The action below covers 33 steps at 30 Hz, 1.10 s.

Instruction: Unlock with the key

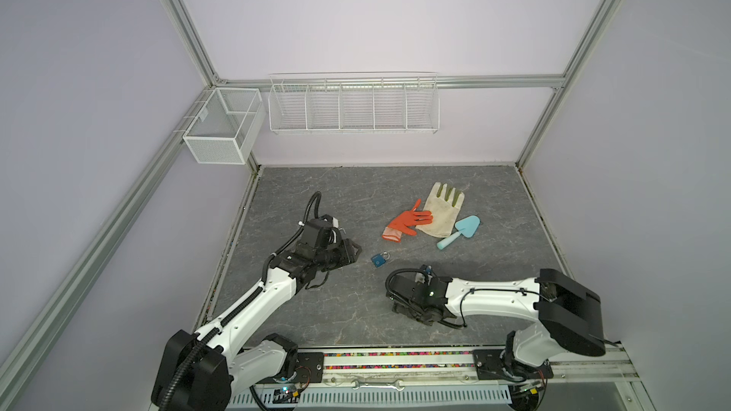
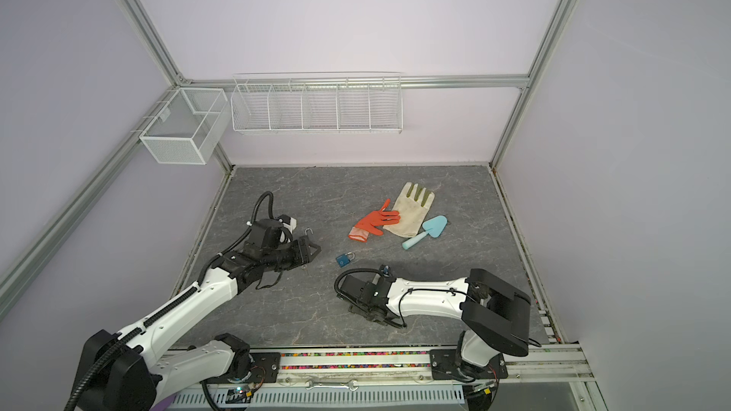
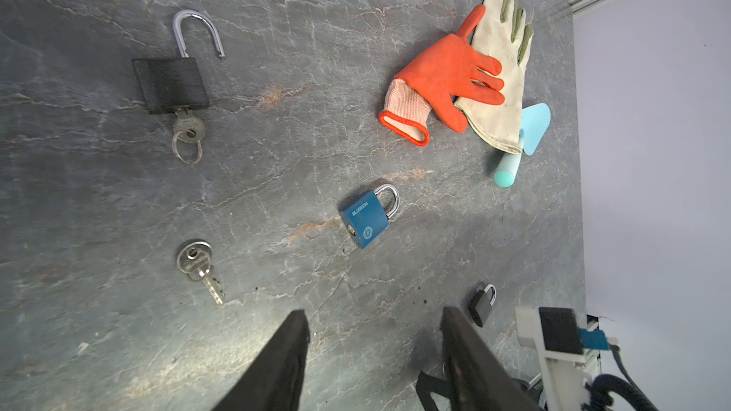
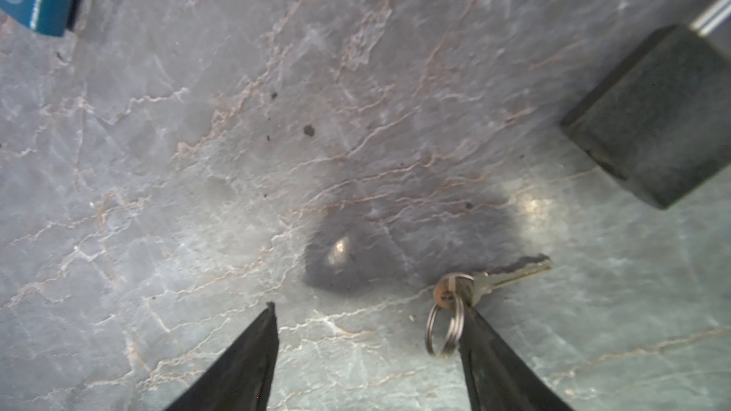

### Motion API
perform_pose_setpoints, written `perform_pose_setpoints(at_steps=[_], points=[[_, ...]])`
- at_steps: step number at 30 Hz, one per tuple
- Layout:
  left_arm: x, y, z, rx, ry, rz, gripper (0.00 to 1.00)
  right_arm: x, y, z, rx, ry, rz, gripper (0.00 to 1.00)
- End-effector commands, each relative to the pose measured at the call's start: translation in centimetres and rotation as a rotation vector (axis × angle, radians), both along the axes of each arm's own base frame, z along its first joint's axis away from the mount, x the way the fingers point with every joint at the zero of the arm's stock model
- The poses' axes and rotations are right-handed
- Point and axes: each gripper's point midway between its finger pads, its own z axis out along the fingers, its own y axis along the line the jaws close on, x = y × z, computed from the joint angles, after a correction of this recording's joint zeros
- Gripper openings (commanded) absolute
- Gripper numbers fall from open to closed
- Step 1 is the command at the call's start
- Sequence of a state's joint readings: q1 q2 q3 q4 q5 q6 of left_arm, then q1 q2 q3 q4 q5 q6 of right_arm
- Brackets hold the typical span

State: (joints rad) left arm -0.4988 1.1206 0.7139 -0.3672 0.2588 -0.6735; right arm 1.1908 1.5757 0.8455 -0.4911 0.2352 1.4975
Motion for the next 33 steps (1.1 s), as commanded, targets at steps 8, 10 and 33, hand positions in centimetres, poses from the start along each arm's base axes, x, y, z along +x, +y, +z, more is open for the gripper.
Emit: perform_pose_setpoints(at_steps=[8,10,33], points=[[0.0,0.0,0.5,-0.026,-0.017,0.014,0.55,1.3,-3.2,-1.0,-0.092,0.017,-0.015,0.68],[-0.1,-0.1,0.9,-0.034,-0.02,0.011,0.55,1.3,-3.8,-0.7,-0.135,0.023,-0.012,0.66],[-0.4,-1.1,2.3,-0.067,-0.046,-0.047,0.55,2.3,-3.4,1.2,-0.085,0.028,-0.149,0.44]])
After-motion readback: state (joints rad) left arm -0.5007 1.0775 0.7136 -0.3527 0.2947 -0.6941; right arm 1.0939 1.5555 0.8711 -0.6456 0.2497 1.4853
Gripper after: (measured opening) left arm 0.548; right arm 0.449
